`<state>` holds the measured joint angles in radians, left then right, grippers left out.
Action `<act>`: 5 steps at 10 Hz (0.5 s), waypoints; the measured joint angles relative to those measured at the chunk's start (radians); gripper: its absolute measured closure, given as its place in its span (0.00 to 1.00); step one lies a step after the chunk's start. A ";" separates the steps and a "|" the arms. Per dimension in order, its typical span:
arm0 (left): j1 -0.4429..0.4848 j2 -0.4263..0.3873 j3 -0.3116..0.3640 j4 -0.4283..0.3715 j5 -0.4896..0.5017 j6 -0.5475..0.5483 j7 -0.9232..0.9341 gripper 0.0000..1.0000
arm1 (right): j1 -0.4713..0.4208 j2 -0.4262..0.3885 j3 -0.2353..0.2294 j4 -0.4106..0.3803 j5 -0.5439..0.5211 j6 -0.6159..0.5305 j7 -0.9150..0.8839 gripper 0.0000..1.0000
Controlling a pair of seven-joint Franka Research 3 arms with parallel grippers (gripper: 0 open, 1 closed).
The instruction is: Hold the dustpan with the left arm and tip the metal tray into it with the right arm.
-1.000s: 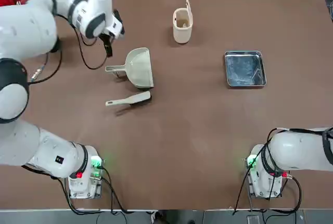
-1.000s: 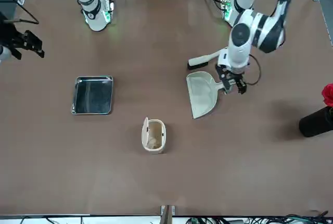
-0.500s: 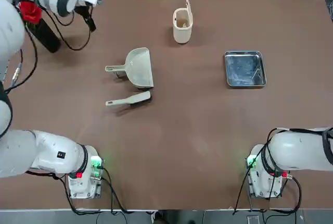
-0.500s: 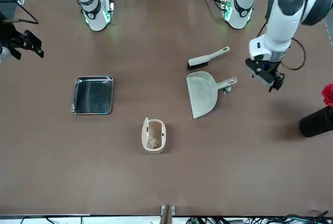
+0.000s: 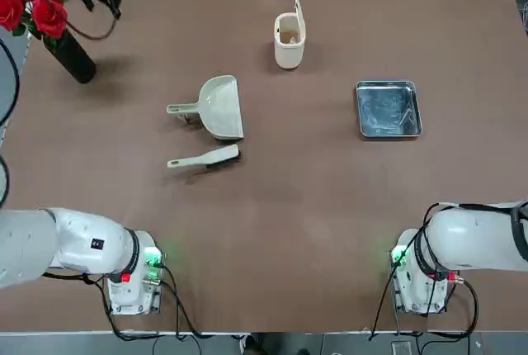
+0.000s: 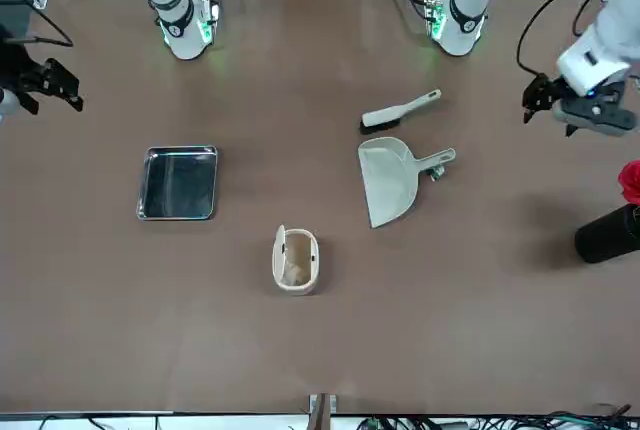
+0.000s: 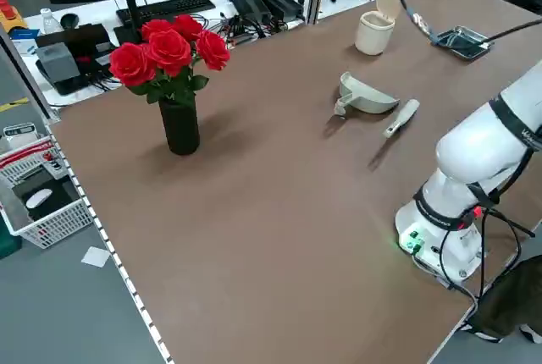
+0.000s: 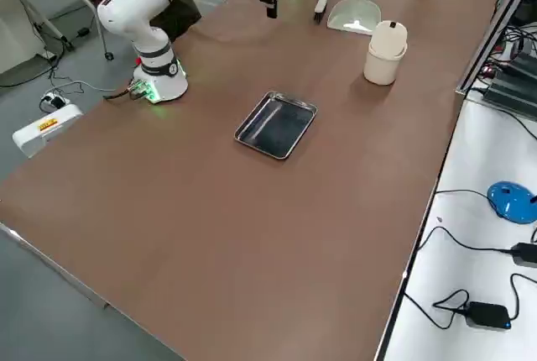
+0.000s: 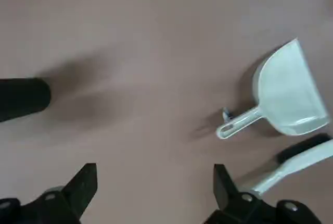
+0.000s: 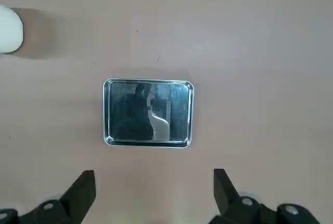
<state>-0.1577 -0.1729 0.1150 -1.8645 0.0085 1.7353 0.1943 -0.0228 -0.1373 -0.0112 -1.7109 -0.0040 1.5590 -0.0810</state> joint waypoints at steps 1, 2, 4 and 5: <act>0.012 0.058 0.000 0.140 -0.028 -0.075 -0.036 0.01 | 0.000 0.000 0.000 0.000 0.000 0.000 0.000 0.00; 0.015 0.114 0.000 0.270 -0.038 -0.135 -0.085 0.01 | 0.000 0.000 0.000 0.000 0.000 0.000 0.000 0.00; 0.019 0.177 -0.004 0.434 -0.040 -0.233 -0.184 0.01 | 0.000 0.000 0.000 0.000 0.000 0.000 0.000 0.00; 0.042 0.178 -0.017 0.463 -0.040 -0.271 -0.205 0.01 | 0.000 0.000 0.000 0.000 0.000 0.000 0.000 0.00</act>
<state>-0.1152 0.0054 0.0978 -1.4019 -0.0311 1.4648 -0.0108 -0.0228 -0.1373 -0.0115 -1.7109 -0.0043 1.5591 -0.0810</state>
